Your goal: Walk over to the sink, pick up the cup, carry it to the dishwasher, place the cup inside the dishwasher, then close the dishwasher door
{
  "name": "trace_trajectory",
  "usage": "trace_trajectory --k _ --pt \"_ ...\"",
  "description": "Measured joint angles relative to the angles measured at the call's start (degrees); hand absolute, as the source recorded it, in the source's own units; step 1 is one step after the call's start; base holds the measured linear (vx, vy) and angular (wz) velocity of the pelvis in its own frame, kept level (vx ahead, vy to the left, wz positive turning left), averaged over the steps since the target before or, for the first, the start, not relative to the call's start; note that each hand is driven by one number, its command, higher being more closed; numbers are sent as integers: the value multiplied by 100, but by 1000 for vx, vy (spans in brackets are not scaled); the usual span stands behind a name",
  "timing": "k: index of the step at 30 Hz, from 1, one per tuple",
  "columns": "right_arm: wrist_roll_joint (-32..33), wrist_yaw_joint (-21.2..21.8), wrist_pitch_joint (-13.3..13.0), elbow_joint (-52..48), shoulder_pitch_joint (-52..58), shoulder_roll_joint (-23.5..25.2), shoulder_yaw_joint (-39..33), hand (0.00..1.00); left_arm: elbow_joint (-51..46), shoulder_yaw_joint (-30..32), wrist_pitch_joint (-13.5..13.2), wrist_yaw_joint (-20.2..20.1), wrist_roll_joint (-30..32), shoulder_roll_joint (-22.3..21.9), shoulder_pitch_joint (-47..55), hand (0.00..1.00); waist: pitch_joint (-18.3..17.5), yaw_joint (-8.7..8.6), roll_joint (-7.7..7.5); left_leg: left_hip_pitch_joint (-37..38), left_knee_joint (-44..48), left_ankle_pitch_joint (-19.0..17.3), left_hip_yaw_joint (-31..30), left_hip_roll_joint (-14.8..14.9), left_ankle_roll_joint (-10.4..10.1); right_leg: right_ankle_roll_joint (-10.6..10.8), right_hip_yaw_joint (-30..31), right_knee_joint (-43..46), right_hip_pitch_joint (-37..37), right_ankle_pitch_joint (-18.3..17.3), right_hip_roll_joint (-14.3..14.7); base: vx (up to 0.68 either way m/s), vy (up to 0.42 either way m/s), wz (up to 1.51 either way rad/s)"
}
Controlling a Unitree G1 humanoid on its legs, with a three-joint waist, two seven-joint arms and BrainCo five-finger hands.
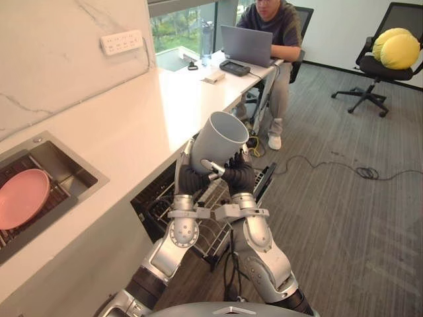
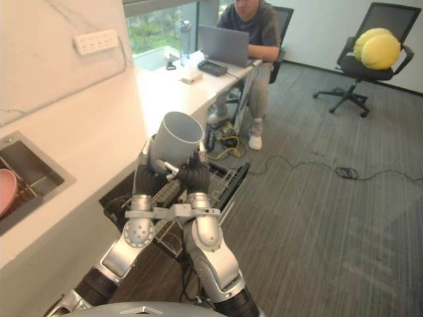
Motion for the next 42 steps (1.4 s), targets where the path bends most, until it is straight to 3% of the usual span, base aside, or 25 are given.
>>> trace_trajectory --k 5,15,24,25,32,42 --pt "22 -408 52 144 -93 0 87 0 89 -74 121 142 212 13 0 100 -83 -1 -12 -10 0 0 -25 2 0 -7 -31 0 0 -13 -1 3 2 2" --pt "40 -783 102 226 -247 0 188 0 151 -198 218 514 529 19 -1 100 -193 30 -38 -46 -1 7 -155 24 -11 -34 -153 -1 14 -38 -1 6 -3 6" --pt "618 -1173 154 227 -277 -1 197 0 409 -305 275 892 1120 53 -31 100 -230 76 -74 -44 1 15 -172 23 -14 -36 -160 -1 26 -37 -3 0 0 0" --pt "709 -1248 154 234 -321 -1 217 100 414 -317 286 954 1150 74 -36 100 -233 76 -77 -45 1 18 -174 23 -14 -36 -160 -1 26 -37 -3 0 0 0" --pt "1240 -1595 67 263 -357 -2 356 100 589 -415 332 1195 1348 251 -48 100 -275 104 -106 -52 1 22 -184 23 -16 -34 -165 -1 24 -34 -5 0 0 0" --pt "1384 -1596 -75 419 -357 -4 425 100 710 -524 333 1356 1346 386 -48 100 -311 125 -157 -65 1 23 -187 19 -14 14 -163 -1 34 8 -9 0 0 0"
